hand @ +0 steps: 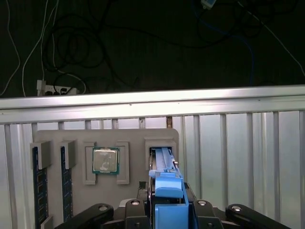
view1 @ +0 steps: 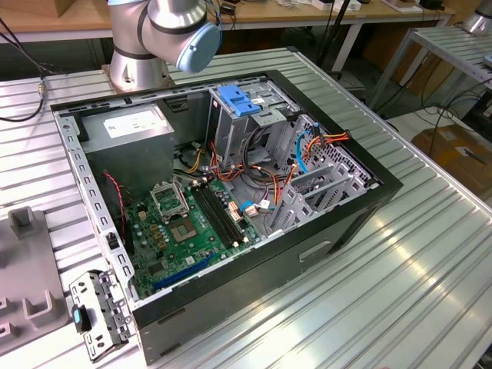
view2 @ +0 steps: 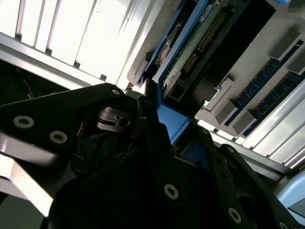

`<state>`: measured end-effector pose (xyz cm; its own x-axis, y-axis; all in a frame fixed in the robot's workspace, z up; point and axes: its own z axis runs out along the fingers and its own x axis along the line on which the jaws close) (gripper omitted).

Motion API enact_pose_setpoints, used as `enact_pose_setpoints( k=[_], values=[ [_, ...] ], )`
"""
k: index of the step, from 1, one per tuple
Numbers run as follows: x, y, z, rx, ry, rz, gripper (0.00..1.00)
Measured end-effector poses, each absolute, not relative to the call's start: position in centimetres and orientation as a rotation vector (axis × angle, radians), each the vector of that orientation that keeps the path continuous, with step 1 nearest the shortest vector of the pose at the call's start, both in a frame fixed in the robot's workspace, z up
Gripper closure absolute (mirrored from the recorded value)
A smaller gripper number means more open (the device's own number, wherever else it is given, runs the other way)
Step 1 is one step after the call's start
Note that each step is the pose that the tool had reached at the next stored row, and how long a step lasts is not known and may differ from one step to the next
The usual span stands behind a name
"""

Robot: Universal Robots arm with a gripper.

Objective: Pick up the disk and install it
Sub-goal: 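Pick up the disk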

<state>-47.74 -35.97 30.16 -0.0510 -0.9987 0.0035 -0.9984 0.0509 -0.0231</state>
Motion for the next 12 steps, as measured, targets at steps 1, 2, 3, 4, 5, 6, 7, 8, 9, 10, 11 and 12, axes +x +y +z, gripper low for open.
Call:
enact_pose_setpoints(
  k=[1, 2, 3, 4, 5, 6, 7, 8, 9, 10, 11, 12],
  values=[
    [-47.7, -36.0, 30.3, -2.155, 2.268, -0.031, 0.63],
    [-47.7, -36.0, 30.5, -2.155, 2.268, -0.031, 0.63],
    [-47.7, -36.0, 30.7, -2.156, 2.268, -0.032, 0.63],
    [-47.7, -36.0, 30.8, -2.156, 2.269, -0.033, 0.63],
    [-47.7, -36.0, 31.0, -2.156, 2.269, -0.034, 0.63],
    [-47.7, -36.0, 31.2, -2.156, 2.269, -0.034, 0.63],
    [-47.7, -35.9, 31.5, -2.157, 2.270, -0.035, 0.63],
    [-47.7, -35.9, 31.8, -2.157, 2.270, -0.036, 0.63],
    [-47.7, -35.9, 32.0, -2.157, 2.270, -0.036, 0.63],
    [-47.7, -35.9, 32.2, -2.158, 2.270, -0.037, 0.63],
    [-47.7, -35.9, 32.5, -2.158, 2.271, -0.038, 0.63],
    [-47.7, -35.9, 32.7, -2.158, 2.271, -0.038, 0.63]
  ],
)
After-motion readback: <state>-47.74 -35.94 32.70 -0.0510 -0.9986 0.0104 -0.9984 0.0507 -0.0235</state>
